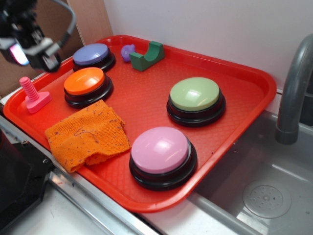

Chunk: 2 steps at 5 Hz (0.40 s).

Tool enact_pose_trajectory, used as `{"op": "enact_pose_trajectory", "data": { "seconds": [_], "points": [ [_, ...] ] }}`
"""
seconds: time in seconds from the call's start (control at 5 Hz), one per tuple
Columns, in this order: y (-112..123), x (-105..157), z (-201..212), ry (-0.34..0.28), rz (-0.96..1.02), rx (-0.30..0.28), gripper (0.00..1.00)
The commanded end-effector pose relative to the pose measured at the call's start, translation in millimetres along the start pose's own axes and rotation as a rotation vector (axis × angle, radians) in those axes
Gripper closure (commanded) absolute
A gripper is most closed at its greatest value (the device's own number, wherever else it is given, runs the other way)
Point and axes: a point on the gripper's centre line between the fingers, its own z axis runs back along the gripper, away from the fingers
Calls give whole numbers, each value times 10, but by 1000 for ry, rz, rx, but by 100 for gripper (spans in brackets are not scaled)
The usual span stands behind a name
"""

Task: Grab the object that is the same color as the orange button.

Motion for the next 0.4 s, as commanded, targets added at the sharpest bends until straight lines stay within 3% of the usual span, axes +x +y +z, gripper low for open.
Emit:
{"op": "enact_pose_trajectory", "data": {
  "seconds": [0.0,0.2],
  "points": [
    [77,77,-521,33,-16,24,0],
    [43,58,-790,77,-30,0,0]
  ]
}}
